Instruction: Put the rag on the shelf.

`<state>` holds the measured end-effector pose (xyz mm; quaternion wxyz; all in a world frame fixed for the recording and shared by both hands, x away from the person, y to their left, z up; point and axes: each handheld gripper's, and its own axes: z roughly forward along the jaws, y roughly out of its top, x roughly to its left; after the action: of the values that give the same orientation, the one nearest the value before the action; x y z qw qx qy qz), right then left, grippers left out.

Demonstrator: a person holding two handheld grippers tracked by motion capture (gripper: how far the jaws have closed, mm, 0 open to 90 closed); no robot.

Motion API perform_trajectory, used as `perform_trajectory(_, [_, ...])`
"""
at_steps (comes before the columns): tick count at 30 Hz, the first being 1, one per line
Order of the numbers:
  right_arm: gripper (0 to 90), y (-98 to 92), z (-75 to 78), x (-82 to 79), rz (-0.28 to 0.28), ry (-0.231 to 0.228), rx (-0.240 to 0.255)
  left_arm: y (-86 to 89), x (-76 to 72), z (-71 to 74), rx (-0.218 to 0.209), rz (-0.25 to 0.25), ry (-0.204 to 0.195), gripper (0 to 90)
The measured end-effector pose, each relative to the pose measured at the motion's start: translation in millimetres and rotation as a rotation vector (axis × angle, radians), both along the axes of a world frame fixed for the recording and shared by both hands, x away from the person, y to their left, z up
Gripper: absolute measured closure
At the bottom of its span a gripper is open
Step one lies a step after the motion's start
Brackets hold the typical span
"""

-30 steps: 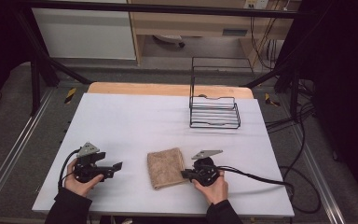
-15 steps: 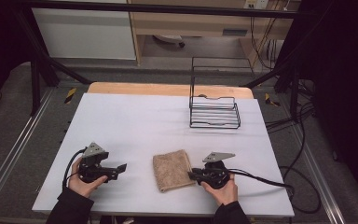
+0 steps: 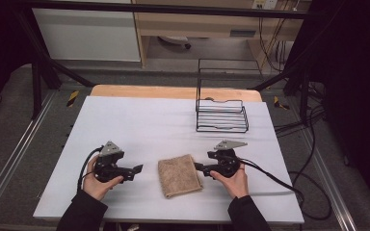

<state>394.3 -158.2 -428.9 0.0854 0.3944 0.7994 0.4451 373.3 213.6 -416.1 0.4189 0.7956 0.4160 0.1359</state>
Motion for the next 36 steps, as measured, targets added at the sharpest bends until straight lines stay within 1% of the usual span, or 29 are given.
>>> perform_trajectory(1, [18.5, 3.4, -2.0, 6.2, -0.009, 0.008, 0.000, -3.6, 1.9, 0.5, -0.001, -0.003, -0.001, 7.4])
perform_trajectory(2, [18.5, 3.4, -2.0, 6.2, -0.009, 0.008, 0.000, -7.0, 3.8, 1.0, 0.003, -0.007, 0.000, 7.4])
perform_trajectory(5, [15.2, 8.4, -5.0, 14.6, -0.012, 0.012, -0.007, -18.3, 9.1, 1.9, -0.003, -0.020, 0.002, 7.4])
perform_trajectory(6, [14.5, 9.7, -6.5, 17.6, -0.013, 0.010, 0.005, -20.9, 10.4, 1.7, -0.007, -0.023, 0.001, 7.5])
perform_trajectory(7, [14.0, 10.6, -7.4, 19.4, -0.017, 0.014, 0.018, -22.7, 11.3, 1.4, -0.009, -0.023, 0.003, 7.6])
perform_trajectory(11, [13.6, 12.1, -11.8, 25.7, -0.009, 0.020, 0.020, -28.4, 13.5, -3.0, -0.005, -0.033, 0.012, 8.2])
perform_trajectory(13, [15.9, 13.6, -13.0, 28.2, -0.041, 0.028, 0.024, -29.1, 13.7, -5.7, -0.001, -0.037, 0.020, 8.6])
perform_trajectory(14, [17.8, 14.5, -13.4, 29.2, -0.044, 0.031, 0.024, -29.5, 13.8, -6.7, -0.002, -0.037, 0.022, 8.7])
perform_trajectory(15, [24.2, 17.0, -14.9, 30.1, -0.035, 0.019, 0.017, -29.8, 13.8, -7.8, -0.001, -0.038, 0.025, 9.0])
perform_trajectory(17, [25.9, 19.1, -16.0, 30.3, -0.033, 0.024, 0.016, -30.6, 13.3, -9.3, 0.009, -0.041, 0.024, 9.2])
perform_trajectory(20, [34.4, 24.0, -19.8, 30.7, -0.016, 0.030, 0.002, -31.4, 12.5, -8.9, 0.004, -0.045, 0.023, 9.3])
perform_trajectory(22, [40.3, 25.9, -22.4, 31.1, -0.014, 0.041, -0.003, -32.0, 12.1, -8.6, 0.004, -0.045, 0.020, 9.8])
perform_trajectory(23, [42.5, 26.3, -23.1, 31.3, -0.015, 0.045, -0.004, -33.2, 11.9, -9.1, -0.002, -0.047, 0.022, 9.9])
perform_trajectory(26, [49.0, 27.6, -26.0, 31.4, -0.009, 0.057, -0.009, -35.2, 11.7, -9.4, 0.004, -0.057, 0.022, 10.1])
perform_trajectory(27, [52.9, 28.8, -27.0, 31.4, -0.002, 0.070, -0.013, -35.7, 11.7, -9.5, 0.003, -0.057, 0.025, 10.4])
perform_trajectory(28, [52.9, 28.8, -27.0, 31.4, -0.002, 0.070, -0.013, -36.5, 11.9, -9.8, 0.001, -0.056, 0.027, 10.4])
perform_trajectory(30, [57.1, 30.8, -28.1, 31.1, 0.009, 0.072, -0.024, -38.2, 12.9, -10.3, 0.000, -0.057, 0.036, 10.8])
perform_trajectory(34, [65.1, 31.2, -27.9, 29.7, 0.020, 0.080, -0.027, -43.3, 15.1, -10.1, 0.010, -0.057, 0.048, 11.8])
perform_trajectory(36, [67.4, 31.2, -27.6, 29.4, 0.022, 0.089, -0.028, -45.9, 16.3, -9.9, -0.001, -0.055, 0.054, 13.4])
